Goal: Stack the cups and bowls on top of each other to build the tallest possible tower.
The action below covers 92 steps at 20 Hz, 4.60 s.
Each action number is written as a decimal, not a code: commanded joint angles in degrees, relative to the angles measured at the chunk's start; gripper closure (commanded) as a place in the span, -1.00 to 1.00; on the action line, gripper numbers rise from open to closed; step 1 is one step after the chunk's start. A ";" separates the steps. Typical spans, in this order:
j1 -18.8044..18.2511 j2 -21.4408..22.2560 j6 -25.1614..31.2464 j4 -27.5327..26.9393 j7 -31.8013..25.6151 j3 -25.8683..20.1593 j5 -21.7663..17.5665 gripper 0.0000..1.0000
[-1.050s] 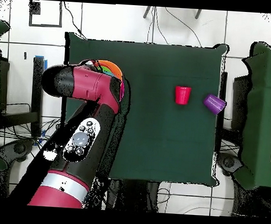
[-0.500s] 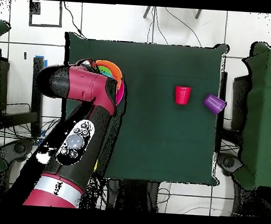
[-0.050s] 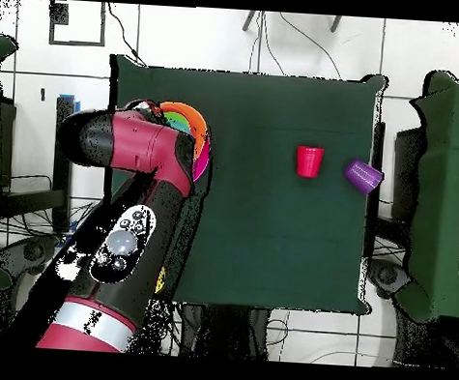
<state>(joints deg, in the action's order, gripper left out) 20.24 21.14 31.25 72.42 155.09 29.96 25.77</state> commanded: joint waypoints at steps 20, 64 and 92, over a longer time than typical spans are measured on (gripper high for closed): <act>2.02 -0.08 3.16 3.35 11.99 -1.93 3.85 1.00; 0.51 3.14 7.63 3.47 6.91 -1.01 3.78 -1.00; -18.09 8.21 15.76 -2.79 -10.46 -12.62 -7.00 -1.00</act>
<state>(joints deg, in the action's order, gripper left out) 1.19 30.48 41.19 69.01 155.08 27.16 24.19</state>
